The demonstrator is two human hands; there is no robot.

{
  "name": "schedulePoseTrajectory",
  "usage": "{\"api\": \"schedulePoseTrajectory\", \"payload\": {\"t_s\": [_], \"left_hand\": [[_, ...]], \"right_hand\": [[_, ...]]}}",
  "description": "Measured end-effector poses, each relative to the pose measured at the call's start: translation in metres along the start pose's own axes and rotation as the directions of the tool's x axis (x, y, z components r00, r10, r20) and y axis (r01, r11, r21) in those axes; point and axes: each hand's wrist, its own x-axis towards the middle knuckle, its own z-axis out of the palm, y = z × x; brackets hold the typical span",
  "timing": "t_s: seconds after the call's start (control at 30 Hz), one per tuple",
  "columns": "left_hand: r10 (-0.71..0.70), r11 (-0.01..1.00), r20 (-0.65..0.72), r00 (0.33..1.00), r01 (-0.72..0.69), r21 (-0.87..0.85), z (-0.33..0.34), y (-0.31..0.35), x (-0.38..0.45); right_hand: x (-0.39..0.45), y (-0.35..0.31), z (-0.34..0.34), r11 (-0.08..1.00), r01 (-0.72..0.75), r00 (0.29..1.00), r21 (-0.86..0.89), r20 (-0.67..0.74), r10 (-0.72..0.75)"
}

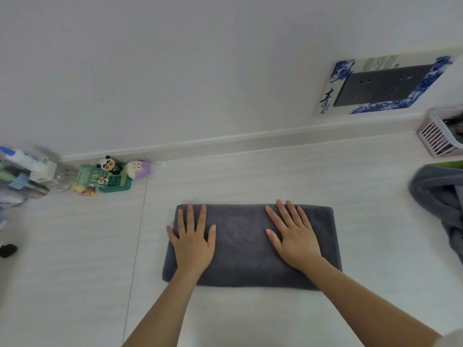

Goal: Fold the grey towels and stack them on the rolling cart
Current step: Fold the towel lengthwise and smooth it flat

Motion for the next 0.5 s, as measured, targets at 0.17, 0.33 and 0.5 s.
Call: {"api": "schedulePoseTrajectory", "payload": {"t_s": [0.17, 0.33, 0.5], "left_hand": [[-0.294, 0.881, 0.063, 0.954, 0.296, -0.368, -0.026, -0.009, -0.006], [-0.413, 0.5, 0.323, 0.851, 0.508, -0.701, -0.046, -0.016, -0.01], [-0.191, 0.422, 0.567, 0.801, 0.589, -0.689, -0.069, -0.03, -0.025]], "right_hand": [[-0.001, -0.026, -0.01, 0.978, -0.031, 0.991, 0.209, -0.118, 0.056], [-0.03, -0.098, -0.038, 0.427, -0.096, 0.978, 0.899, 0.005, 0.208], [-0.032, -0.112, -0.021, 0.084, -0.242, 0.925, 0.967, 0.203, 0.32]]}}
